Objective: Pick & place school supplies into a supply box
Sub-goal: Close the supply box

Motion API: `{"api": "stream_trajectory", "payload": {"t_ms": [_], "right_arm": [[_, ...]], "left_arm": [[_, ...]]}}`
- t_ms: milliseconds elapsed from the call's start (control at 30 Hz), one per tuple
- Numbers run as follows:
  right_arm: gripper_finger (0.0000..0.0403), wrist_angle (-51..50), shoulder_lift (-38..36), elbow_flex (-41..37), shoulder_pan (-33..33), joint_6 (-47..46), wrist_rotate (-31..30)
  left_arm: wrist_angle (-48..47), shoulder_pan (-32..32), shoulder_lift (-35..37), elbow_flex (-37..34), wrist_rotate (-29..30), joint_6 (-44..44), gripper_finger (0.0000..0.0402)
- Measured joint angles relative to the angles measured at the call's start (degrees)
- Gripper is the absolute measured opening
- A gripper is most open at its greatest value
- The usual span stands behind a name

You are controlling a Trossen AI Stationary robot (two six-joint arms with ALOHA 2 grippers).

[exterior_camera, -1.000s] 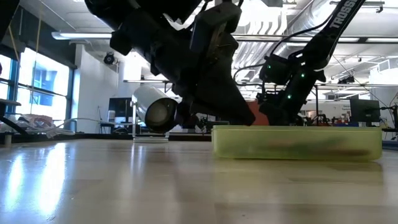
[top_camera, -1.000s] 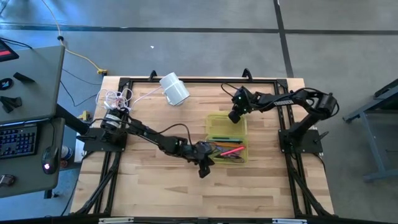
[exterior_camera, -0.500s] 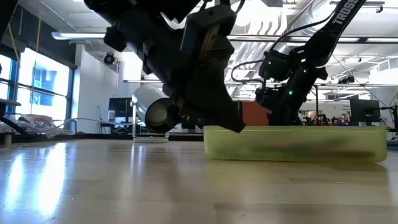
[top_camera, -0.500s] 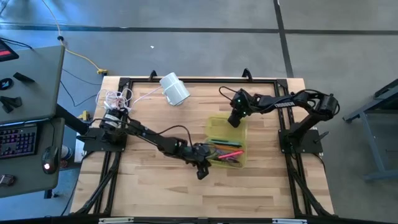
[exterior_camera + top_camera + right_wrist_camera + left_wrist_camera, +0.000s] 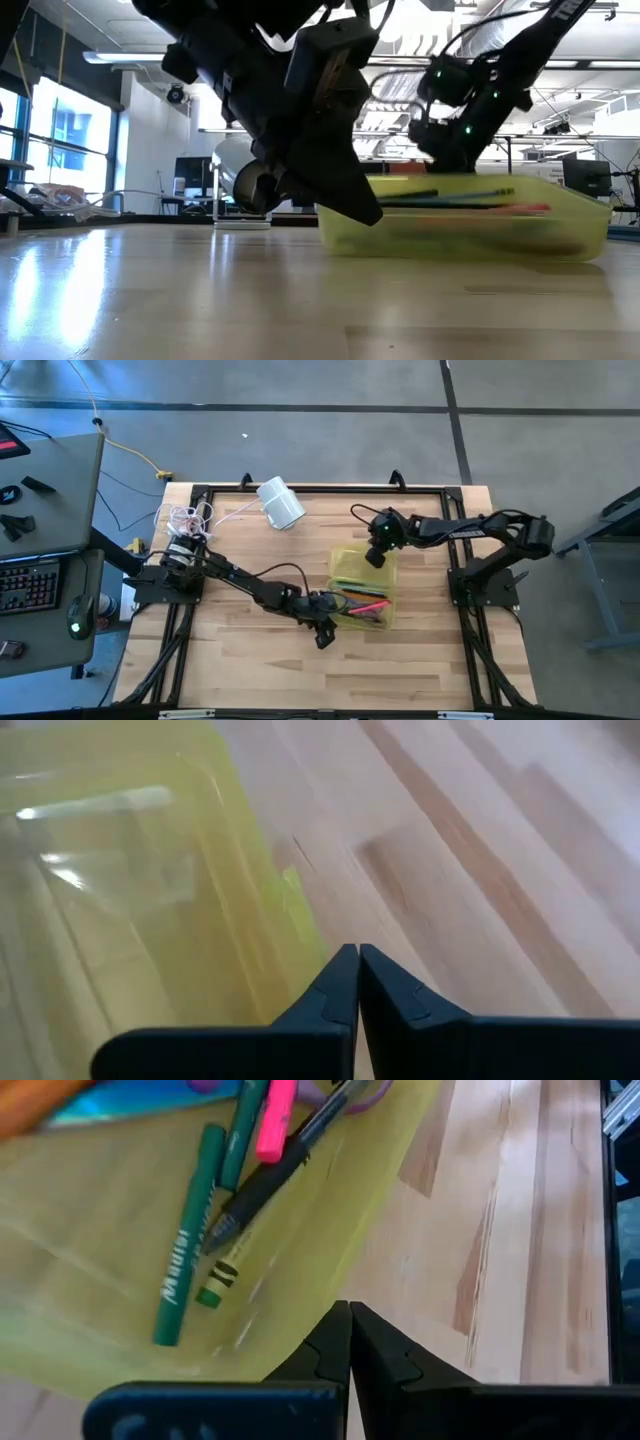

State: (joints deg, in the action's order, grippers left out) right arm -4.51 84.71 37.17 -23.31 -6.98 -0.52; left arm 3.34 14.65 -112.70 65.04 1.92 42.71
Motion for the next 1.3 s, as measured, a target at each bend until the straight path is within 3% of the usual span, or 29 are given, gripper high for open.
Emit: {"api": "stream_trajectory", "payload": {"t_ms": [267,533,733,933,1067,1300], "right_arm": [[0.0000,-0.3,-5.1,0.0,2.4,1.0,-1.0],[0.0000,-1.6,-5.4,0.0,4.4,1.0,-7.9],[0.0000,-1.7,-5.4,0.0,5.9,2.1,-12.3],[0.0000,-1.7,-5.4,0.0,8.1,1.9,-9.6],[0.0000,-1.9,-5.4,0.0,10.1,2.0,-12.6],[0.0000,-10.1,-5.4,-0.9,7.8,-6.1,-16.1]], "left_arm": [[-0.4,0.0,-0.2,-0.1,-0.1,0.3,0.0024],[0.5,-0.1,-0.2,-0.1,-2.2,1.6,0.0045],[1.8,-0.1,-0.2,-0.1,-4.4,2.7,0.0033],[3.5,-0.1,-0.2,-0.1,-4.2,2.8,0.0032],[3.6,-0.1,-0.2,-0.1,-3.9,2.8,0.0045],[3.6,-0.1,-0.2,-0.1,-4.0,4.3,0.0034]]}}
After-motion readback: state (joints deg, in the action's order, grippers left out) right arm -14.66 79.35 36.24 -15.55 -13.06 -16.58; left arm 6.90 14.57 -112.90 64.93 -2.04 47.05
